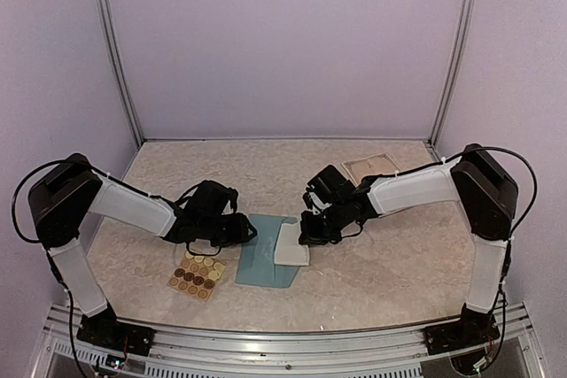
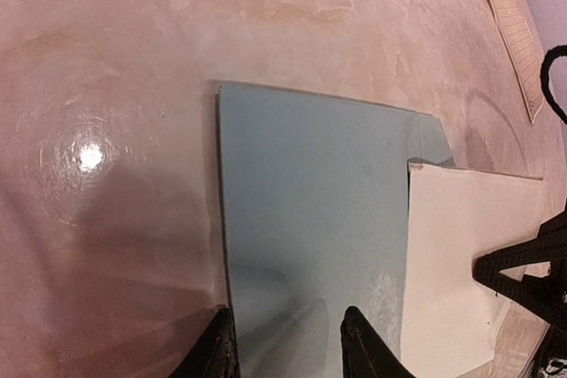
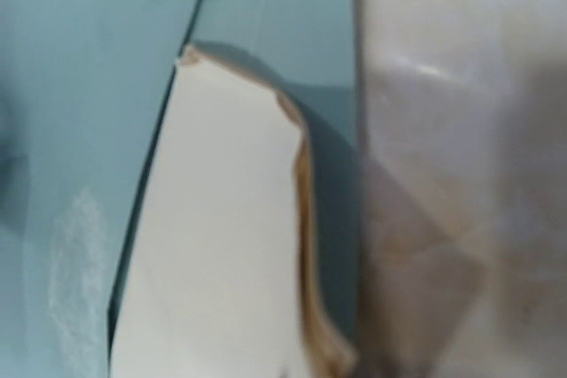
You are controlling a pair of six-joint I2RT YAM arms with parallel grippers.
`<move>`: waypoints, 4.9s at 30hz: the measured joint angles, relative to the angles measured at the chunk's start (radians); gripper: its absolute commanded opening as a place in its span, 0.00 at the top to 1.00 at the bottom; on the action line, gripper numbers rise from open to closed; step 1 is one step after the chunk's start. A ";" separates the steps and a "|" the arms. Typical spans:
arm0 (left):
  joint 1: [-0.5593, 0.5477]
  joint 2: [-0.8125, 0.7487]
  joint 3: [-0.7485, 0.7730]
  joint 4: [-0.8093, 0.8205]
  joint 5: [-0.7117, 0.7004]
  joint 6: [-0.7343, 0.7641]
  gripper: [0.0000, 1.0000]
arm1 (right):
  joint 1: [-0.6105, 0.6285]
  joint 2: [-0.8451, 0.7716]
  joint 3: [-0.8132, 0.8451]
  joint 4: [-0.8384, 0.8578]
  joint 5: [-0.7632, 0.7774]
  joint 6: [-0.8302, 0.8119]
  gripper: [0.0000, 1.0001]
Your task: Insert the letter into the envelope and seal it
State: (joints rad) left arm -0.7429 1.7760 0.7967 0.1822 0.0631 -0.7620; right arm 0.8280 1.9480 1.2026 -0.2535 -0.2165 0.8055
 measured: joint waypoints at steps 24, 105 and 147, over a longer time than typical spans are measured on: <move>-0.007 0.011 0.002 0.019 0.005 0.000 0.64 | 0.000 0.071 0.068 -0.003 -0.034 -0.019 1.00; -0.084 0.099 0.085 0.056 -0.140 0.025 0.61 | 0.012 0.001 -0.063 0.082 -0.066 0.000 1.00; -0.053 -0.438 -0.204 0.434 0.247 -0.085 0.52 | 0.013 -0.566 -0.517 0.897 -0.135 0.022 1.00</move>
State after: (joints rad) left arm -0.7963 1.3376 0.5922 0.6159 0.3103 -0.8467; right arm 0.8410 1.3815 0.6861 0.6434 -0.3519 0.8276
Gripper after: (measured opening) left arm 0.558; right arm 0.004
